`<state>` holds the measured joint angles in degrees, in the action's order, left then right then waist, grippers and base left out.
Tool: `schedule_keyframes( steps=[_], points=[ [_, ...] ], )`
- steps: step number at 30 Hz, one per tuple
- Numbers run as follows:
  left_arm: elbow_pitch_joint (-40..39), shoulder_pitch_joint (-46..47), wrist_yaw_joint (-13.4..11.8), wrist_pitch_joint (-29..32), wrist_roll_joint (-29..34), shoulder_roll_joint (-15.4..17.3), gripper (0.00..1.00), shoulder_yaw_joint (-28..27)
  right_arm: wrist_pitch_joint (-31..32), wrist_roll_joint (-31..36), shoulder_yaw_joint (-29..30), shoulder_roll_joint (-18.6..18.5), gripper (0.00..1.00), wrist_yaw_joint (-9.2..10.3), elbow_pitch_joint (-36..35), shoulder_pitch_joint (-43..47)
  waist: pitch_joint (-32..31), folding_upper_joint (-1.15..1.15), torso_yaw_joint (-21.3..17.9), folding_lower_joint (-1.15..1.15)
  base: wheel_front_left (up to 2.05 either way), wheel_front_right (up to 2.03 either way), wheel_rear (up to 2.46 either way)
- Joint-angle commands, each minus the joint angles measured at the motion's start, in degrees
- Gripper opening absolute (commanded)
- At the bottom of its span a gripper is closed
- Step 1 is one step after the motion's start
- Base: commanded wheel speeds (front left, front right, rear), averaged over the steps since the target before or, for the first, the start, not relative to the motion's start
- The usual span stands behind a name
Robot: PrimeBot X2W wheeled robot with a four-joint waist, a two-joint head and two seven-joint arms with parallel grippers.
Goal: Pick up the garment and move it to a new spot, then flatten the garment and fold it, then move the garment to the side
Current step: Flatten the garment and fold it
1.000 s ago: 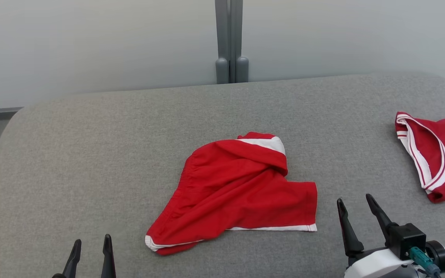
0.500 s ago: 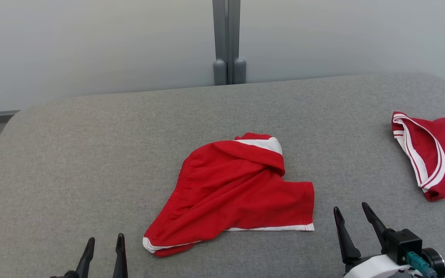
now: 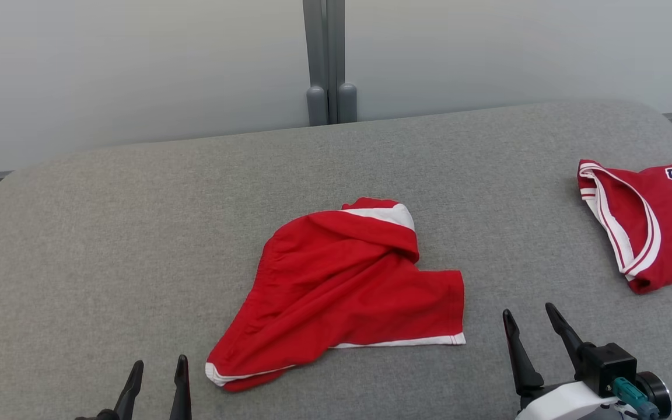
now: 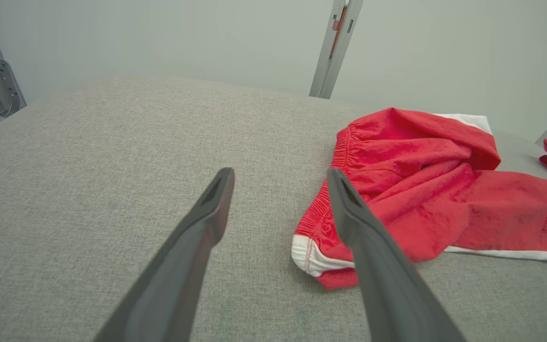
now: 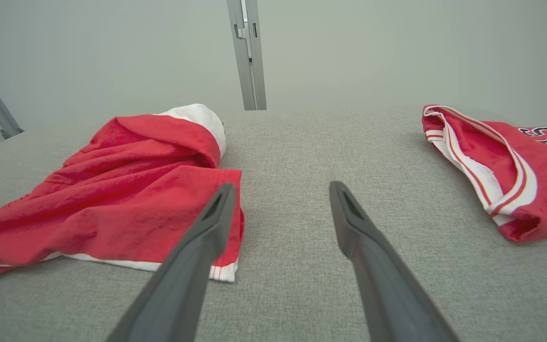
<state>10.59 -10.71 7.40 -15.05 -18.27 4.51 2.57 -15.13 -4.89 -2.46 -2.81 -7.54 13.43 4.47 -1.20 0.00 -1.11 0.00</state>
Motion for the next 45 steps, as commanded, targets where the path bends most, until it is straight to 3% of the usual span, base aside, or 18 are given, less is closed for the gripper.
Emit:
schedule_keyframes(
  steps=[1,7,13,18,32,45],
  points=[
    [0.18,1.06,0.16,-0.14,-0.02,0.88,1.0,-0.04,0.0,-0.3,-0.31,-0.15,1.0,0.12,-0.06,-0.79,-0.1,0.0,-0.09,0.0,0.0,0.0,0.0],
    [5.51,1.95,0.16,1.05,0.45,4.75,1.0,1.76,2.09,0.37,-1.57,-0.13,1.0,0.12,3.42,-3.38,-0.42,0.0,-0.33,0.0,0.0,0.0,0.0],
    [6.88,5.24,0.1,10.09,-2.42,9.9,1.0,6.26,17.15,1.49,-5.11,-0.24,1.0,0.12,5.48,-8.29,0.5,0.0,-0.56,0.0,0.0,0.0,0.0],
    [5.09,8.71,0.09,15.46,-8.06,14.68,1.0,14.24,27.75,3.94,-6.92,-0.2,1.0,0.12,8.24,-11.4,2.64,0.0,-0.08,0.0,0.0,0.0,0.0],
    [5.75,15.51,0.09,17.03,-17.12,22.37,1.0,25.33,26.97,1.12,-9.72,-0.15,1.0,0.12,14.94,-16.08,7.74,0.0,0.33,0.0,0.0,0.0,0.0],
    [5.77,19.18,0.1,16.12,-25.53,26.66,1.0,34.24,25.09,0.22,-11.2,-0.16,1.0,0.12,17.8,-18.07,9.04,0.0,0.16,0.0,0.0,0.0,0.0]
  ],
)
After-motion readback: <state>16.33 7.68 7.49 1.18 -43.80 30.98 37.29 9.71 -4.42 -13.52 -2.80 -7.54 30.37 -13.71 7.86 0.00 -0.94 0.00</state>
